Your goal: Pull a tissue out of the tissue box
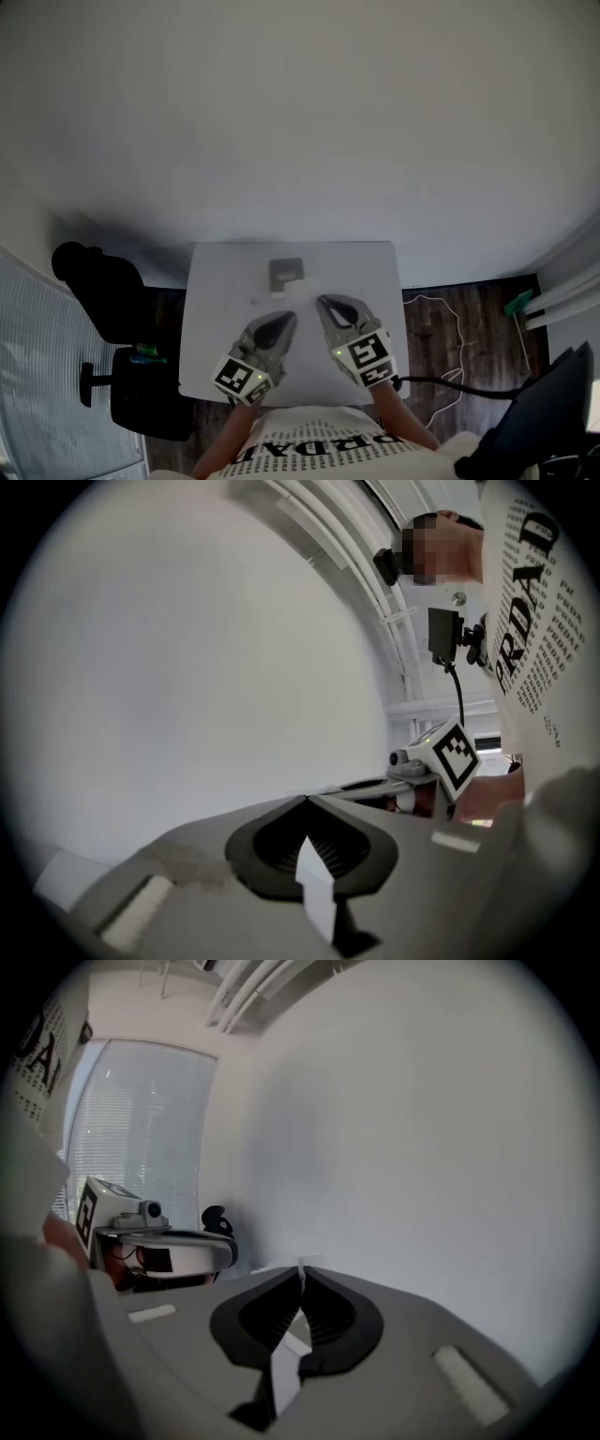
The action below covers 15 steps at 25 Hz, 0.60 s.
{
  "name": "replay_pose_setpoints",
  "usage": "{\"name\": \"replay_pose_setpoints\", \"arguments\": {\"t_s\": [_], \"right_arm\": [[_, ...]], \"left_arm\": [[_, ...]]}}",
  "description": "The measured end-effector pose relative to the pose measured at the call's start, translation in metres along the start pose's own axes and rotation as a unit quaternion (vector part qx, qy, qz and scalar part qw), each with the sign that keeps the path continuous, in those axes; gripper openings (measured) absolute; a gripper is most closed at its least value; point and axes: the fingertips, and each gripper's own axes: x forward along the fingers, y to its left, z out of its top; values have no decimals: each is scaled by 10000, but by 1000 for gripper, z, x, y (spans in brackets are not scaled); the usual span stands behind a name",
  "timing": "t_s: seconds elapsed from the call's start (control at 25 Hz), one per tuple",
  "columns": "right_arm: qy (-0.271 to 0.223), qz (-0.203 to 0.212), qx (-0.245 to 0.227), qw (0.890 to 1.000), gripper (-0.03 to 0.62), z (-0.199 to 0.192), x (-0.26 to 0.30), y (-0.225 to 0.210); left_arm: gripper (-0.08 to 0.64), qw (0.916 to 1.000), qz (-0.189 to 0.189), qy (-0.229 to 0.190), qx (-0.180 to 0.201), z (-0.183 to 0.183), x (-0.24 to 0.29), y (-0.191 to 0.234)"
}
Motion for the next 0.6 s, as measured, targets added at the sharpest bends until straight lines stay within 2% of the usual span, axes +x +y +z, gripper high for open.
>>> {"name": "replay_pose_setpoints", "arguments": {"t_s": [0.6], "right_arm": [[47,2,-33,10000,9,0,9,-8]], "left_arm": [[-9,10000,3,21,-13,-1,8,10]]}}
